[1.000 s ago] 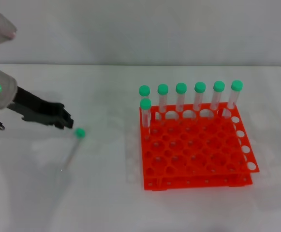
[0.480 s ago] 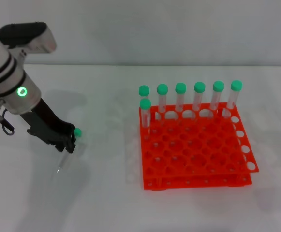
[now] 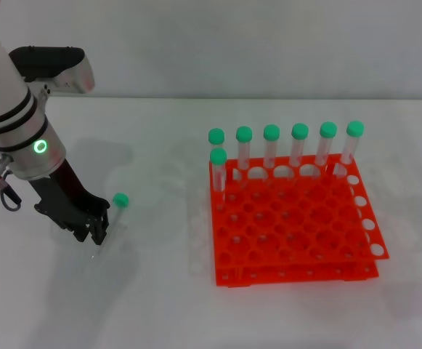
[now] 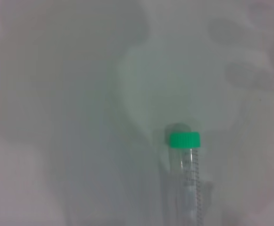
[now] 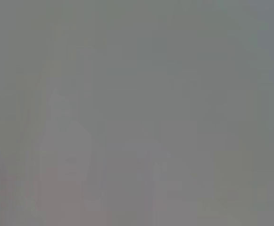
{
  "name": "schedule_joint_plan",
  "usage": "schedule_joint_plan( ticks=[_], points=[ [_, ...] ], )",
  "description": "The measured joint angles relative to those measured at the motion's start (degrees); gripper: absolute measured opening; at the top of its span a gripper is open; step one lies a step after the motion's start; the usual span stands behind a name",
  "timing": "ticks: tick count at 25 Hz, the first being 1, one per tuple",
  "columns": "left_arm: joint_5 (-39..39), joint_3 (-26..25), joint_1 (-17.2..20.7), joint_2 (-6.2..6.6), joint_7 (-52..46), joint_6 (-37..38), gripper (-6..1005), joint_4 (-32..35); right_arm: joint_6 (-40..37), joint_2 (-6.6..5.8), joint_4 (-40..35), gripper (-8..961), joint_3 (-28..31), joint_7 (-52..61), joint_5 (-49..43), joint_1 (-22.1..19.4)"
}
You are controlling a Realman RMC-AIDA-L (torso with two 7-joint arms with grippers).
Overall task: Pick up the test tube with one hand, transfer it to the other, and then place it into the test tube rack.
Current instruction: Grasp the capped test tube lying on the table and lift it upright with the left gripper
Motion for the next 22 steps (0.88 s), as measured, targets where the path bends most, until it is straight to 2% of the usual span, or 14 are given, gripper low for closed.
schedule_joint_plan(
  ticks=[6,14,22],
  points=[
    [0.1,0.0,0.43,-0.06,-0.03,-0.87,342,0.55,0.3,0.0,0.0,852,-0.01,-0.04,-0.11,0.22],
    [0.56,0.0,1.04,-0.27,-0.52,-1.86,583,1.57,0.41,0.0,0.0,852,-0.13,-0.04,-0.13,0.22],
    [0.87,0.0,1.96,-0.62,-0.52,-2.8,626,1.61,0.44,0.0,0.1,852,-0.2,-0.04,-0.13,0.2]
  ],
)
